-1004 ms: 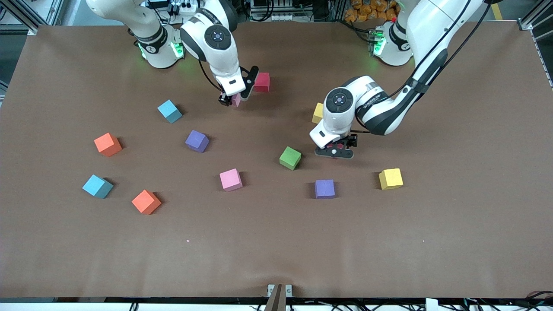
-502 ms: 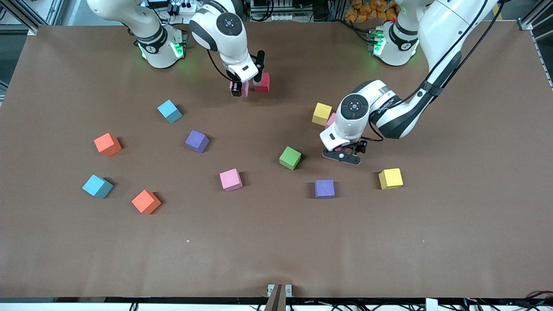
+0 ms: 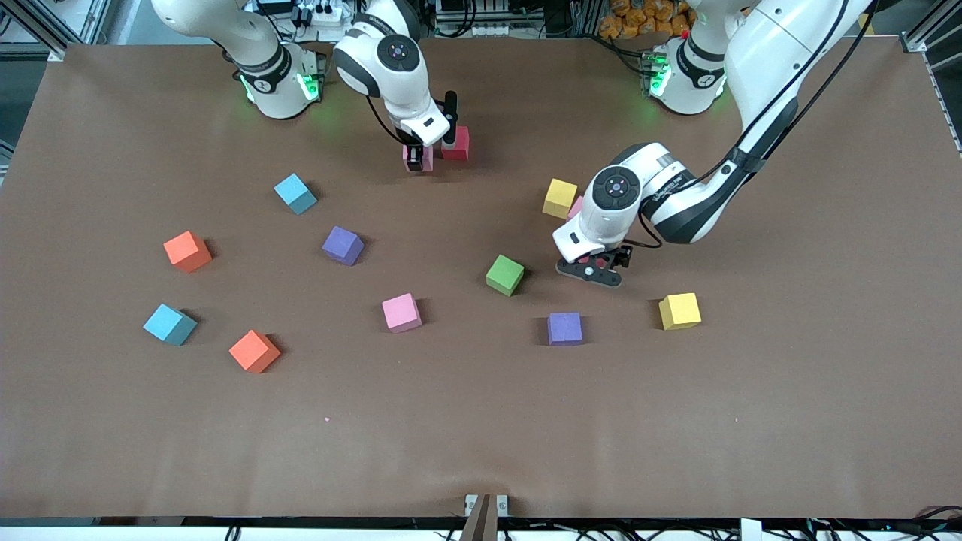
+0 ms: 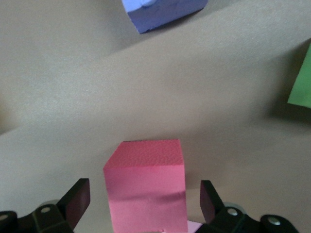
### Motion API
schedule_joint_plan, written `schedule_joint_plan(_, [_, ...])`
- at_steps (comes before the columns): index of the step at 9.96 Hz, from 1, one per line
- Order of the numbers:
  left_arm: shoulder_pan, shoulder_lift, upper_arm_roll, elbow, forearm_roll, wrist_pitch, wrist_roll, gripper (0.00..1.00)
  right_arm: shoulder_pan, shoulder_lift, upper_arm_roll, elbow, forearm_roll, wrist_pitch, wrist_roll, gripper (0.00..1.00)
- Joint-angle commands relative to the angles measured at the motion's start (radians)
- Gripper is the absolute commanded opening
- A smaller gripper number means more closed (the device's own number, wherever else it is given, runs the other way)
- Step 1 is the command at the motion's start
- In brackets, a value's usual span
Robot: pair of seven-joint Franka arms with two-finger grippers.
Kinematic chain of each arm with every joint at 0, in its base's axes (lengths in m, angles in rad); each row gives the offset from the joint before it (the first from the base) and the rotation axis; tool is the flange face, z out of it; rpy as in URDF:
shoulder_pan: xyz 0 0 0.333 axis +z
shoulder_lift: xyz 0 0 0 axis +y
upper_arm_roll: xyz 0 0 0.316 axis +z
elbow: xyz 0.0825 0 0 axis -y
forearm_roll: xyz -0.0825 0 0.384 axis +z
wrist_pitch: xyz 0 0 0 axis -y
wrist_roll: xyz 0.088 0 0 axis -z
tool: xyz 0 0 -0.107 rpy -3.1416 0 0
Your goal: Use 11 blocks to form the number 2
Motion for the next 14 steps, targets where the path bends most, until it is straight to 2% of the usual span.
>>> schedule_joint_plan(1, [0.006, 0.016, -0.012, 0.008, -0.019, 0.008, -0.006, 1.0, 0.022, 0.026, -0.002, -0.009, 0.019, 0.057, -0.021, 0.65])
schedule_joint_plan(4, [0.003, 0.046, -0.009, 0.014, -0.019, 0.016, -0.022, 1.0, 0.039, 0.024, -0.002, -0.009, 0.019, 0.065, -0.006, 0.65])
schedule_joint_plan(7, [0.005, 0.078, -0.004, 0.027, -0.009, 0.014, -0.084, 1.0, 0.044, -0.023, 0.004, -0.004, 0.021, 0.054, 0.03, 0.67])
schedule_joint_plan(10, [0.015, 0.073, -0.002, 0.027, -0.009, 0.008, -0.095, 1.0, 0.045, -0.104, 0.005, 0.003, 0.024, -0.082, -0.002, 0.67])
schedule_joint_plan(11, [0.017, 0.072, -0.002, 0.027, -0.008, 0.007, -0.122, 0.86, 0.044, -0.104, 0.004, 0.005, 0.033, -0.119, -0.028, 0.64])
schedule_joint_plan(12, [0.017, 0.069, -0.002, 0.027, -0.008, 0.007, -0.144, 0.6, 0.042, -0.098, 0.001, 0.006, 0.115, -0.125, -0.095, 0.62])
schedule_joint_plan(13, [0.017, 0.067, -0.002, 0.03, -0.008, 0.007, -0.179, 0.22, 0.041, -0.094, -0.005, 0.005, 0.213, -0.127, -0.198, 0.61])
schedule_joint_plan(14, [0.015, 0.067, -0.002, 0.03, -0.008, 0.007, -0.208, 0.0, 0.038, -0.092, -0.009, 0.005, 0.255, -0.127, -0.263, 0.61])
